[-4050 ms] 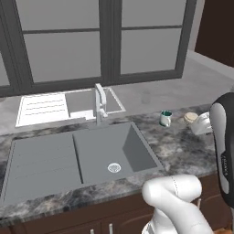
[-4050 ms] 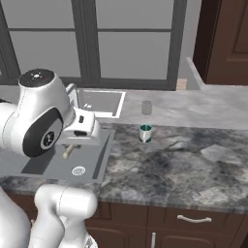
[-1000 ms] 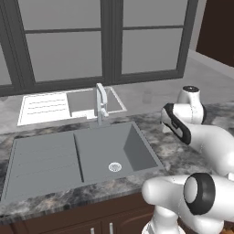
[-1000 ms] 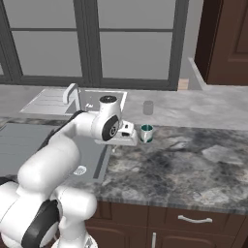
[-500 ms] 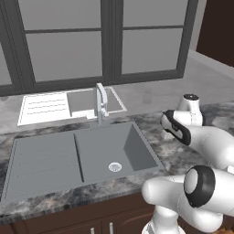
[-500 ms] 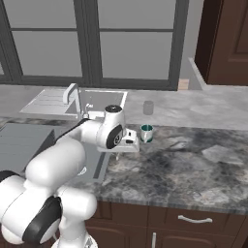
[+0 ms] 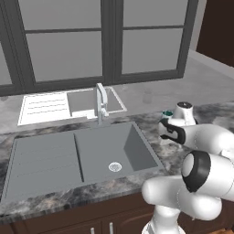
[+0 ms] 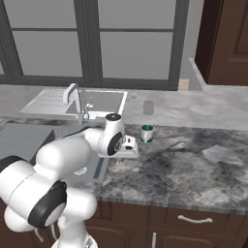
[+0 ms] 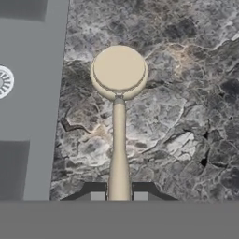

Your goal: Open the cabinet. Pick the dish brush and place it next to the sink. Then close the cabinet.

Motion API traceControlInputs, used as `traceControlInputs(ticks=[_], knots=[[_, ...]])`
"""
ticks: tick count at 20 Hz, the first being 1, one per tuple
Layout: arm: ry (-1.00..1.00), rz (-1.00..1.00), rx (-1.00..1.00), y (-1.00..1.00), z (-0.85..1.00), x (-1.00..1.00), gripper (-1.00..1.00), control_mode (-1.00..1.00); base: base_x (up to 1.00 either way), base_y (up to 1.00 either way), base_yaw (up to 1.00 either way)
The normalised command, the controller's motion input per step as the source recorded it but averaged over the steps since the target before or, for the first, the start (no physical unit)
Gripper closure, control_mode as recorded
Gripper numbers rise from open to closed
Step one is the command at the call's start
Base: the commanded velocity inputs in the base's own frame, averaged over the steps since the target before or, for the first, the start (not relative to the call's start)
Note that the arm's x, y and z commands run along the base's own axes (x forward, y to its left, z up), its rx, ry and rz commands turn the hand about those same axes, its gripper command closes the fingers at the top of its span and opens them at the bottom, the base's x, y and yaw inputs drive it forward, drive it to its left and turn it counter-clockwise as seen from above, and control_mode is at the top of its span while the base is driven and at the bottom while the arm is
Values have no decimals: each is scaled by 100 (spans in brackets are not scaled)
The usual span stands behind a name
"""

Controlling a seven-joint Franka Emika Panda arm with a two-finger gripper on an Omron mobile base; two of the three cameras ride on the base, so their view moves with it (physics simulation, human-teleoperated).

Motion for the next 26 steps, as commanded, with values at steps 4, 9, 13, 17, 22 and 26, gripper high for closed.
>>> traceControlInputs(ticks=[4, 9, 13, 17, 22, 26], knots=[[0, 0, 0, 0, -31, 8, 100, -100, 0, 0, 0], [0, 0, 0, 0, -37, 16, 100, -100, 0, 0, 0], [0, 0, 0, 0, -40, 18, 100, -100, 0, 0, 0], [0, 0, 0, 0, -20, 2, 100, -100, 0, 0, 0], [0, 0, 0, -1, 0, 0, 100, -100, 0, 0, 0], [0, 0, 0, 0, 0, 0, -100, -100, 0, 0, 0]])
